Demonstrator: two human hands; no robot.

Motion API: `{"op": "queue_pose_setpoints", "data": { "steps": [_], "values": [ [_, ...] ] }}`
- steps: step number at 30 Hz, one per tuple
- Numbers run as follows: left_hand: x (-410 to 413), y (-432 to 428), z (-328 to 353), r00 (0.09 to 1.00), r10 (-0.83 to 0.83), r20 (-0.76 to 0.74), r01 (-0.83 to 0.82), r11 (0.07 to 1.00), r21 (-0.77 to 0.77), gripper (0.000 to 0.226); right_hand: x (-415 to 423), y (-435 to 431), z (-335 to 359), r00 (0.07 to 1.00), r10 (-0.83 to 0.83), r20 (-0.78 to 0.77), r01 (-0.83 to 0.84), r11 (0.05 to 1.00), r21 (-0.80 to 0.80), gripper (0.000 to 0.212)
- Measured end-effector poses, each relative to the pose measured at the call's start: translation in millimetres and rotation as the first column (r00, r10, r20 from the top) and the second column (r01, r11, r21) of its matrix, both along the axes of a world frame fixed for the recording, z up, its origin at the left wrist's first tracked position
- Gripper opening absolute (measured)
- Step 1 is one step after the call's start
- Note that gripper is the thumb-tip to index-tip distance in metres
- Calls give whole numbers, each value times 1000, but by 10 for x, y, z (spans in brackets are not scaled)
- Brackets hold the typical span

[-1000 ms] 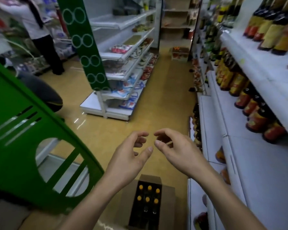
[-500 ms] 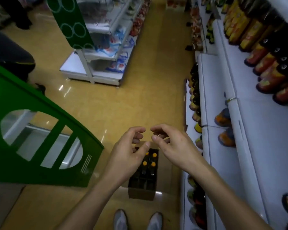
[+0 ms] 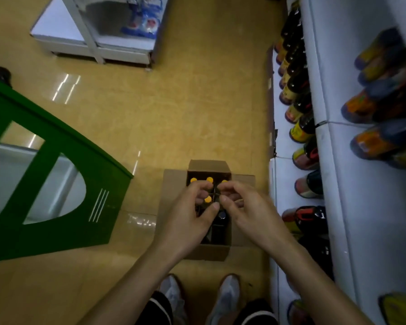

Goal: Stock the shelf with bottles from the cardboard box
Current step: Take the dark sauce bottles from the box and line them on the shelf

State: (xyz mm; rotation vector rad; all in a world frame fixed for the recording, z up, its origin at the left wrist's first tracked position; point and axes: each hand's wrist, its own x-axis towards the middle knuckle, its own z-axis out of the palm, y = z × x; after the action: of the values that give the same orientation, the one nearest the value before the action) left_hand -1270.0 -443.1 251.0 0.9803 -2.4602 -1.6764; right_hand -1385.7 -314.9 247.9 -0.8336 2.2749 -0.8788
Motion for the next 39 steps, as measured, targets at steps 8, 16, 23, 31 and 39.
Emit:
{"op": "queue_pose_setpoints", "data": {
  "steps": [8, 16, 23, 31, 39],
  "values": [
    [-49, 35, -1889, 995, -74, 66, 75, 997, -11, 43, -47, 18, -1838, 1000, 17, -20, -16, 1000, 14, 31],
    [-294, -143, -3145, 873, -388, 295, 441, 888, -135, 52, -275, 61, -3091, 971, 210, -113, -193, 970, 149, 32],
    [-401, -213, -3707, 763, -453, 460, 598, 766, -237, 56, -418, -7, -3691, 910, 379, -171, -329, 908, 259, 35],
    [-560, -263, -3929, 728, -419, 543, 634, 712, -301, 55, -345, -192, -3895, 829, 520, -205, -423, 824, 377, 41],
    [-554, -258, -4128, 667, -463, 584, 644, 752, -139, 72, -301, -491, -4001, 707, 704, -67, -490, 556, 671, 48]
  ]
}}
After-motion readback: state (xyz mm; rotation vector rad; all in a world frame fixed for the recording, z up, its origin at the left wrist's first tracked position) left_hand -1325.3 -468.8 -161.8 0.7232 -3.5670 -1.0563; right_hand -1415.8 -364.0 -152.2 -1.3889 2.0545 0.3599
